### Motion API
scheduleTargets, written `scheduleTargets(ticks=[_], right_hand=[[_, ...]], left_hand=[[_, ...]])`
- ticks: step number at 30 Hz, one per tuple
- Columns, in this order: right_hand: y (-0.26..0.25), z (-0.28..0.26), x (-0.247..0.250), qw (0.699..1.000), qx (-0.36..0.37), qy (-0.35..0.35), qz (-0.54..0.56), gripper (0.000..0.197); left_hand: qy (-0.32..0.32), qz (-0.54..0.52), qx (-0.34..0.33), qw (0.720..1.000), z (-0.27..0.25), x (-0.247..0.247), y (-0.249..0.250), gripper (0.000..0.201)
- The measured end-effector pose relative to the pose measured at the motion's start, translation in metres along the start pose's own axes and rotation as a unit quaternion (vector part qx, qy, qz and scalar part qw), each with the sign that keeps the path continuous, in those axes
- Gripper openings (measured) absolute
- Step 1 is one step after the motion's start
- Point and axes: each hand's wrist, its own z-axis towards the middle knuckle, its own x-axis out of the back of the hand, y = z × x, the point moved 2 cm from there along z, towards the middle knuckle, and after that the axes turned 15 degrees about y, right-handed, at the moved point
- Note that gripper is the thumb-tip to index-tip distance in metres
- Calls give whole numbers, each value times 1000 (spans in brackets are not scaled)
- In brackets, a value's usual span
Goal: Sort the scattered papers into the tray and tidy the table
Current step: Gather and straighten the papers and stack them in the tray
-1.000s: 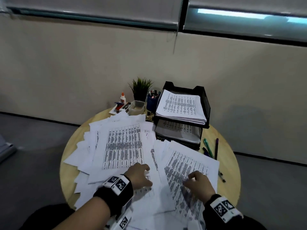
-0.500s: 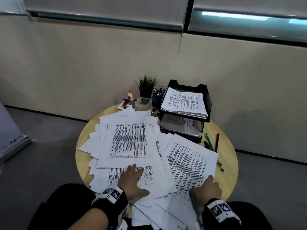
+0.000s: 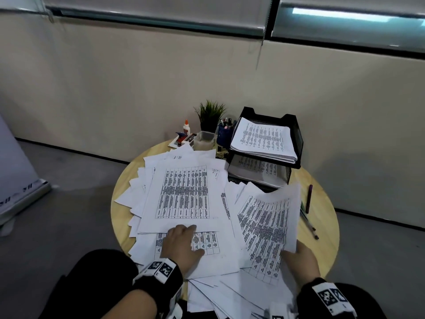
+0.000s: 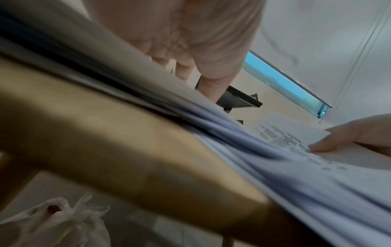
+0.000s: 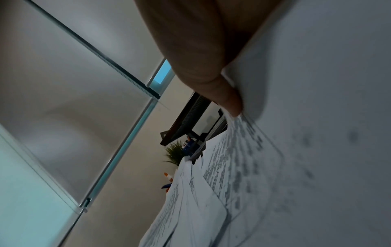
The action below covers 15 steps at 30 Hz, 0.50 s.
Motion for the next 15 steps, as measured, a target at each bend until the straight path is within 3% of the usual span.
scheduleTargets(ticks=[7,11,15], right_hand=[[1,15,25,991,42,95,86,32],[-13,11,40,979,112,126,118,21],[-35,4,48,965,191,153,94,27]], left_hand=[[-86,56,60,993,7,-2,-14,99],[-77,79,38,993,10,3,-16,88],[-29,73,-6,997,8,5,-7,75]])
